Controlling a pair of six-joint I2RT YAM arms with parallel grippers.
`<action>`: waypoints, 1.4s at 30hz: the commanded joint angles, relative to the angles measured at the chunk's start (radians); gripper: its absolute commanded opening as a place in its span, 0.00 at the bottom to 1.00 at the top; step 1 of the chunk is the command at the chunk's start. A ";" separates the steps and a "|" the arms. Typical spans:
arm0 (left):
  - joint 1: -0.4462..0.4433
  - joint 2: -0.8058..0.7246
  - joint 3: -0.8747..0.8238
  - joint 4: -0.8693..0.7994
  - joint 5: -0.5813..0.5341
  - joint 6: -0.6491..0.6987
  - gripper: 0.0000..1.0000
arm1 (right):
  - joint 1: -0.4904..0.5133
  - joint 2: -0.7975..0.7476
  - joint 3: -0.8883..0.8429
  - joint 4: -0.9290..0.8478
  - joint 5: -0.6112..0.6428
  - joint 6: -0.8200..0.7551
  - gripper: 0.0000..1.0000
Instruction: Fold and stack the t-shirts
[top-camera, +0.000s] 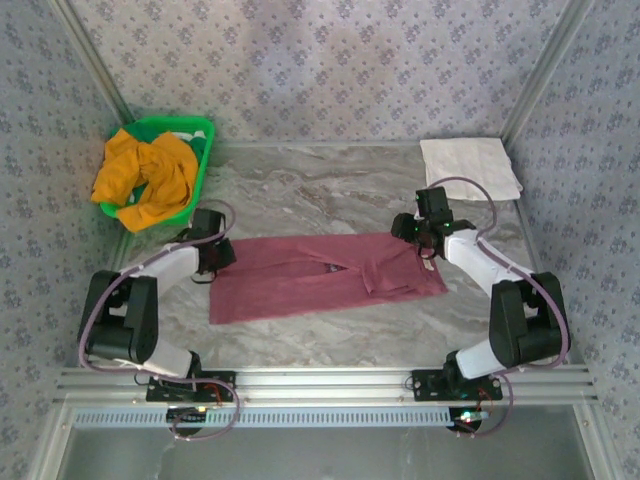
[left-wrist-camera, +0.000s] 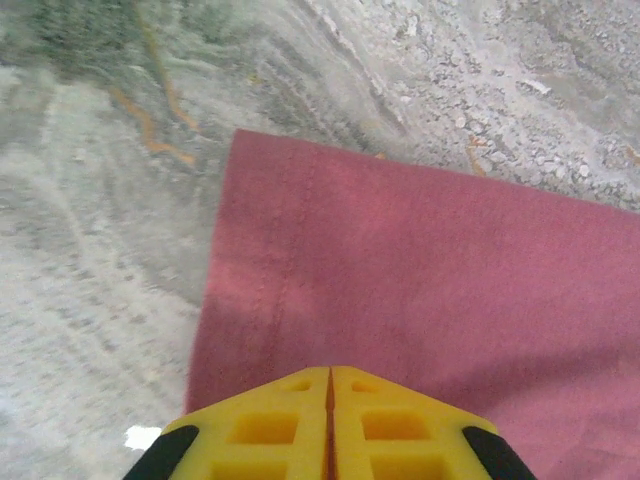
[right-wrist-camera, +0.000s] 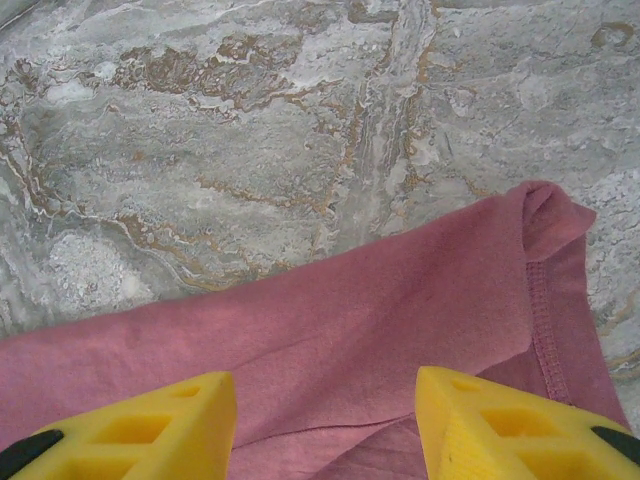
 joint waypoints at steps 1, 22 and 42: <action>-0.006 -0.042 0.057 -0.138 -0.067 0.039 0.14 | -0.005 0.015 -0.008 0.022 -0.003 0.009 0.53; 0.014 0.122 0.159 -0.247 0.024 0.012 0.40 | -0.052 0.035 -0.051 0.074 -0.082 0.021 0.53; 0.003 0.116 0.266 -0.415 -0.158 0.070 0.09 | -0.071 0.024 -0.075 0.087 -0.101 0.024 0.53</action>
